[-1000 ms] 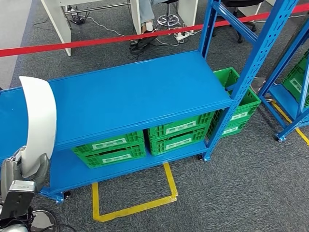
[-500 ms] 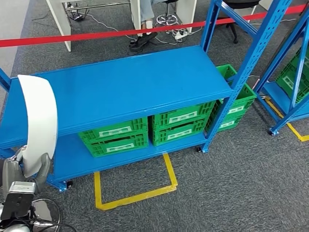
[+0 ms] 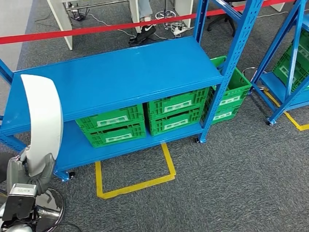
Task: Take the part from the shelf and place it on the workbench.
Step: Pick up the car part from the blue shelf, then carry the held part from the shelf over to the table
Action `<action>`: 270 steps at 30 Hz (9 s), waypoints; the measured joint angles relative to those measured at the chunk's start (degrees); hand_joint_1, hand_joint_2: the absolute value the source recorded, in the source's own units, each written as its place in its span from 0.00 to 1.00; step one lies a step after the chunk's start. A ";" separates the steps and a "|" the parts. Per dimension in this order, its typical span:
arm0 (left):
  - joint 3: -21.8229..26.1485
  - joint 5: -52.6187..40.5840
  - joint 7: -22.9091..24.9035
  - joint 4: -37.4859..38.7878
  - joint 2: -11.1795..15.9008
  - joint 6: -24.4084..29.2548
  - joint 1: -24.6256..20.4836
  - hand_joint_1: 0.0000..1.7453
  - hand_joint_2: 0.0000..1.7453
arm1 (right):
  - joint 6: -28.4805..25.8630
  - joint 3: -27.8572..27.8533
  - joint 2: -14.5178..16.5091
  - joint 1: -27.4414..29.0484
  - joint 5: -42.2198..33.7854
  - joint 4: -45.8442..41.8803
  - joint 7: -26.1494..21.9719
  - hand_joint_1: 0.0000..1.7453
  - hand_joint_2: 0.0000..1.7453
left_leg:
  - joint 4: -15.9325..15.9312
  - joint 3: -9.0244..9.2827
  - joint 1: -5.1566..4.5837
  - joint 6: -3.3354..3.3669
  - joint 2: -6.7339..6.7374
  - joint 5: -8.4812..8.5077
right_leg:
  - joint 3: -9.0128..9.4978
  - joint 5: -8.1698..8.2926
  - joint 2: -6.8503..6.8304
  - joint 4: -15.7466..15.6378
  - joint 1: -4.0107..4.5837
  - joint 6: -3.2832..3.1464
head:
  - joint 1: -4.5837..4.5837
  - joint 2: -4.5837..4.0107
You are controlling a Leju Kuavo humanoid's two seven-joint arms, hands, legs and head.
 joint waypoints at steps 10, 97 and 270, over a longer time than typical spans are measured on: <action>-0.69 -0.60 0.75 -0.37 -1.35 -2.27 -0.07 1.00 1.00 | 0.78 2.26 -0.51 -0.40 -7.01 -0.55 -8.10 0.00 1.00 | -14.47 5.10 -0.01 3.43 0.26 3.59 | -5.78 -4.69 0.19 7.52 0.12 2.63 | 0.29 0.00; -2.27 9.43 3.48 -1.64 -3.81 -10.44 1.11 1.00 1.00 | -4.99 20.37 -7.88 -9.77 -25.69 -2.92 -26.10 0.00 1.00 | -12.11 5.32 -0.75 3.82 -3.82 3.46 | -0.70 0.82 4.78 0.67 0.61 0.47 | 1.04 0.00; -1.55 8.58 5.20 4.58 -7.56 -17.74 -3.93 1.00 1.00 | 50.03 -63.00 47.64 7.86 70.04 -2.89 24.93 0.00 1.00 | -12.77 4.12 0.04 0.19 5.72 2.86 | 0.19 -0.11 -2.34 -0.05 0.42 -0.05 | 0.28 0.00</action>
